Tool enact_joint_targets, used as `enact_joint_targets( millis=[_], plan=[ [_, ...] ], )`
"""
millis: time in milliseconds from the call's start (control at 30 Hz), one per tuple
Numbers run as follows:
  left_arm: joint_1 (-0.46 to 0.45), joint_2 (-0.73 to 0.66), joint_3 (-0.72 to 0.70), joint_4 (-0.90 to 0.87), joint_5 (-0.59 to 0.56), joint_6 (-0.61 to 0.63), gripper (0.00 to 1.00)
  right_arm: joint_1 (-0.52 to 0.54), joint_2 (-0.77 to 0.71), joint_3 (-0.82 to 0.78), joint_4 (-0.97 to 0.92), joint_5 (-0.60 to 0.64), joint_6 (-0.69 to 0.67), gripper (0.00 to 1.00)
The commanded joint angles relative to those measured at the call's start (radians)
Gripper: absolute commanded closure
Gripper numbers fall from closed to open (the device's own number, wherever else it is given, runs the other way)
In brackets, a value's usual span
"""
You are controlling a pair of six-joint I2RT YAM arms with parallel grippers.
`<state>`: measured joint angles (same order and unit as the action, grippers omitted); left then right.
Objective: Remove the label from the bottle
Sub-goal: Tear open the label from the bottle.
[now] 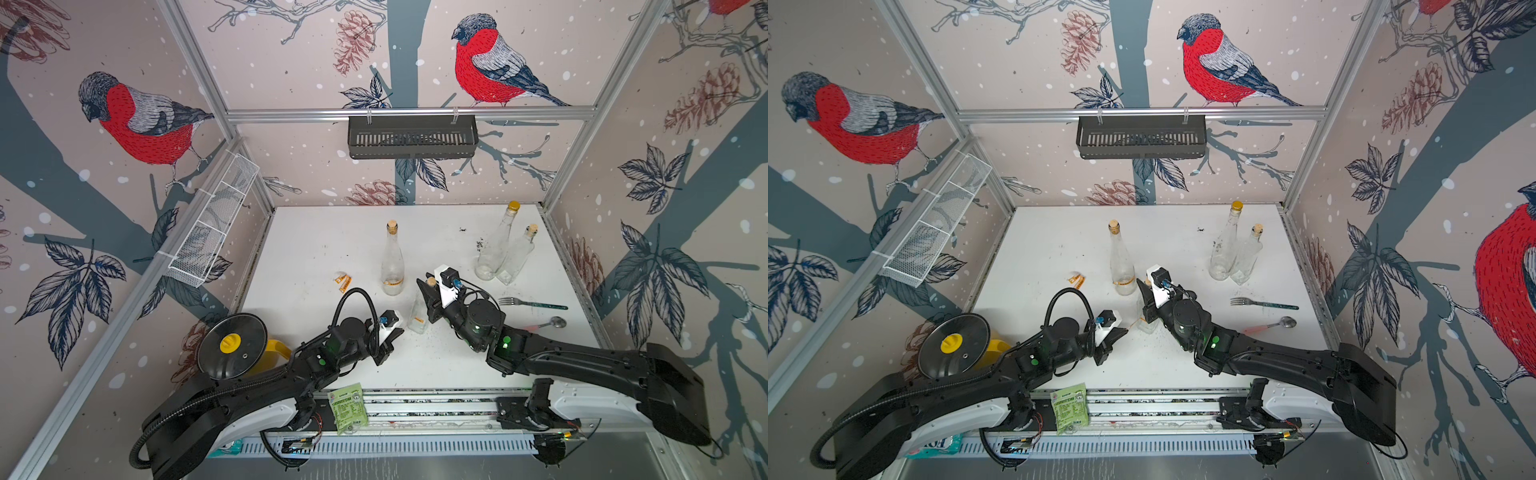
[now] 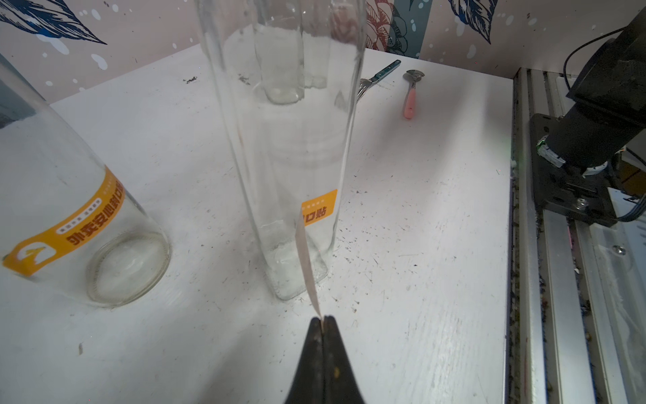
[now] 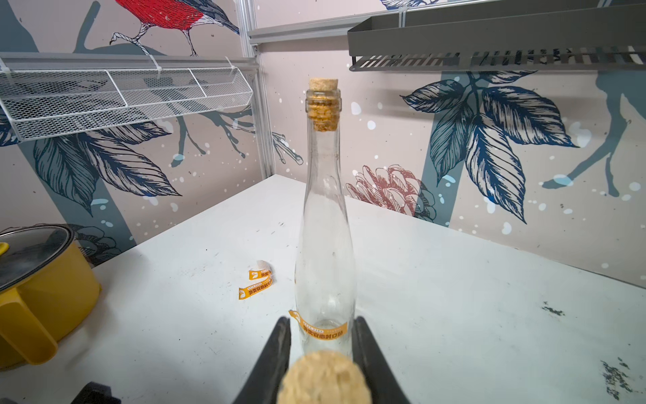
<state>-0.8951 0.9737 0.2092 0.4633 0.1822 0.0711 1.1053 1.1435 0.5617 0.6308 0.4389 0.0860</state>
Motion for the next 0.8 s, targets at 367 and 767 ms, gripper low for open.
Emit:
enact_joint_targets(
  millis=[367, 767],
  plan=[
    [0.002, 0.021, 0.006, 0.04, 0.072, 0.025, 1.0, 0.059, 0.022, 0.01, 0.052, 0.212, -0.021, 1.0],
    [0.001, 0.044, 0.014, 0.04, 0.101, 0.029, 1.0, 0.083, 0.045, 0.006, 0.09, 0.303, -0.032, 1.0]
  ],
)
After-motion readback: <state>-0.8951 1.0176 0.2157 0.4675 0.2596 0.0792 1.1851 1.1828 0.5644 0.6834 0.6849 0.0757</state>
